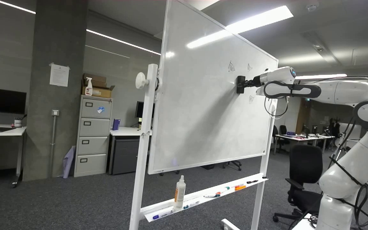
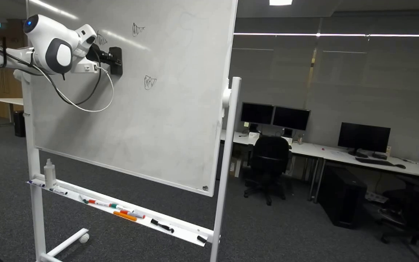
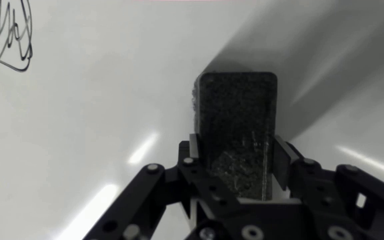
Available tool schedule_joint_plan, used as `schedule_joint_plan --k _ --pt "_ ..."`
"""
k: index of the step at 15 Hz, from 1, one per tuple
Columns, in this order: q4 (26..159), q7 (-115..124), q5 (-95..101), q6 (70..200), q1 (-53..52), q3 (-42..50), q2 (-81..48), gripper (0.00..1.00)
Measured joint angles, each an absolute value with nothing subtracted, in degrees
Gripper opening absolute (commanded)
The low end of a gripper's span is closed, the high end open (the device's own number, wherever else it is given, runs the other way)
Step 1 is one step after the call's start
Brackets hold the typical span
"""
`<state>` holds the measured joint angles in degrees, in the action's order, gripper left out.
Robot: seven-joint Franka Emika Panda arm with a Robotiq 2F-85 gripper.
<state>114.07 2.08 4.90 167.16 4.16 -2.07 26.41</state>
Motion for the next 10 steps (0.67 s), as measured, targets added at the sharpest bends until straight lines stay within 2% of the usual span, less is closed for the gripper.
schedule_joint_plan --k 10 --pt "115.26 -4.54 5.27 165.46 -1.04 -2.03 26.51 0.30"
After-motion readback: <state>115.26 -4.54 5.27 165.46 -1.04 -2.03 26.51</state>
